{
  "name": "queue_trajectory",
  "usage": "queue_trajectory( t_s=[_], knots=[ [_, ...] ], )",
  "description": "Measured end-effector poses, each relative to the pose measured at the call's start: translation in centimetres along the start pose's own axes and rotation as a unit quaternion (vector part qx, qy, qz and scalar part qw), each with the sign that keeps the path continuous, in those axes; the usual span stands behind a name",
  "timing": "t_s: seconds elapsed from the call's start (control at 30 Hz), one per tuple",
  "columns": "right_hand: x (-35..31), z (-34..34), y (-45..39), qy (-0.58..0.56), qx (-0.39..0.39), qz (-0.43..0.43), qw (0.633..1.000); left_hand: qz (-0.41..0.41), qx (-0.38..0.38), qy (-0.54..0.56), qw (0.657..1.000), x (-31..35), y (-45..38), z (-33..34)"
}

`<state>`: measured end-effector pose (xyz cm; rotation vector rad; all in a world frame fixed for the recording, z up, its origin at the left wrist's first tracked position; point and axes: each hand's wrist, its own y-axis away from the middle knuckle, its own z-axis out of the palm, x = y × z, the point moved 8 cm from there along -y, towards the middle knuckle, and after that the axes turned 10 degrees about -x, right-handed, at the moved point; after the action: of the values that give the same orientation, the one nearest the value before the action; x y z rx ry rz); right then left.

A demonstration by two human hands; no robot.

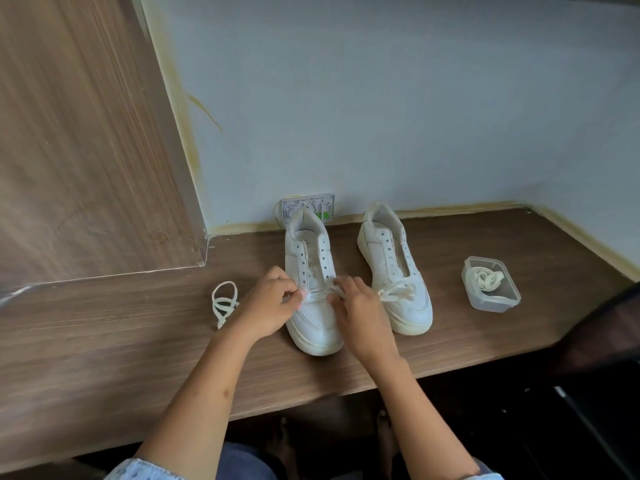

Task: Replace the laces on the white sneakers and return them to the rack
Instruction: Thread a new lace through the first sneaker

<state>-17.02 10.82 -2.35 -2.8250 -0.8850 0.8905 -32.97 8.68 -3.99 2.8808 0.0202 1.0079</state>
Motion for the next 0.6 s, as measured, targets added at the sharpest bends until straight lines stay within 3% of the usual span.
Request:
queue_trajectory(
  t_s=[0.17, 0.27, 0.47, 0.6],
  knots=[
    [1.6, -0.5, 0.0, -0.045, -0.059, 0.085, 0.994, -0.012, 0.016, 0.032, 0.999, -0.1, 0.4, -0.8],
    [2.3, -1.7, 0.6, -0.113, -0.075, 0.126, 0.983, -0.030, 0.023, 0.118, 0.992, 0.4, 1.5, -1.7],
    [0.4, -5.6, 1.6, -0.320, -0.143, 0.194, 0.916, -0.036, 0.045, 0.267, 0.962, 1.7, 3.2, -4.4],
    [-1.9, -8.4, 2.2, -0.384, -0.167, 0.216, 0.882, -0.020, 0.043, 0.267, 0.962, 4.1, 4.6, -6.4]
  ],
)
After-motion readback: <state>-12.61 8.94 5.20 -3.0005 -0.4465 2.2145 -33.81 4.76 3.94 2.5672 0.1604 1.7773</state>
